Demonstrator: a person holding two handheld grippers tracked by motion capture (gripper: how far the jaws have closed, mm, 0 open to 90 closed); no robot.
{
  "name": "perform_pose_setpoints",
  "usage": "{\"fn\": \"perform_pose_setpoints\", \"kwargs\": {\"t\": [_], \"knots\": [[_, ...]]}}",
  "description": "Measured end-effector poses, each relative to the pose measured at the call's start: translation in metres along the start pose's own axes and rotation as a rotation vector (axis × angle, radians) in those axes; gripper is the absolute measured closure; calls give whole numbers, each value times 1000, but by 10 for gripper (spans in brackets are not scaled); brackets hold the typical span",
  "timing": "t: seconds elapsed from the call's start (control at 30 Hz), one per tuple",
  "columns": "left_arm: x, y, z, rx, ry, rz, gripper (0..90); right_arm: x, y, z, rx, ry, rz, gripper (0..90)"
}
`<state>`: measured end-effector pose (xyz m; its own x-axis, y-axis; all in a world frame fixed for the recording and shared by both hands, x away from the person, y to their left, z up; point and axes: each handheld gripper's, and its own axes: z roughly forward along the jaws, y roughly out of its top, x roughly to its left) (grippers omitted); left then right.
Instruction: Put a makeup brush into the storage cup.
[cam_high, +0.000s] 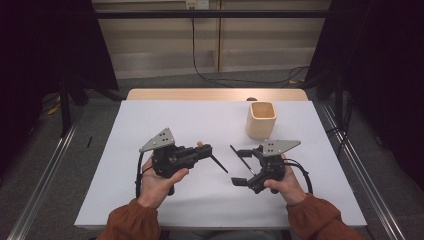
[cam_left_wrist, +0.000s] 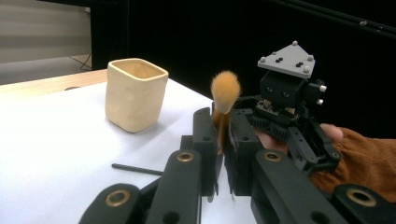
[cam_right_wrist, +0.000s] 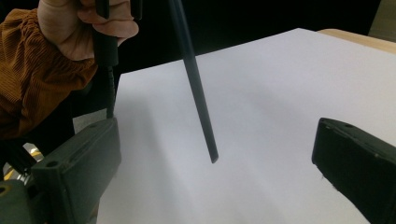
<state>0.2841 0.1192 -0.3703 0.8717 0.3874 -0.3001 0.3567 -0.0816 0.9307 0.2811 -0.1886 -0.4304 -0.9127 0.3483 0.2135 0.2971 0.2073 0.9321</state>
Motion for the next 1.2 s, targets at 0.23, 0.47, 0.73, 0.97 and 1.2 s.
{"fn": "perform_pose_setpoints", "kwargs": {"t": [0.23,0.47,0.73,0.97,1.2], "knots": [[0,7,-6,34,-2,4,843,-1,1,-5,-6,-10,4,5],[1,12,-9,80,-6,17,843,-1,2,-7,16,-16,2,16],[-1,19,-2,164,-7,48,844,0,4,-7,35,-4,-3,45],[-1,23,6,214,-28,56,844,0,5,-8,40,-3,-6,48],[1,22,13,243,-38,51,843,1,7,-7,33,-9,-10,40]]}}
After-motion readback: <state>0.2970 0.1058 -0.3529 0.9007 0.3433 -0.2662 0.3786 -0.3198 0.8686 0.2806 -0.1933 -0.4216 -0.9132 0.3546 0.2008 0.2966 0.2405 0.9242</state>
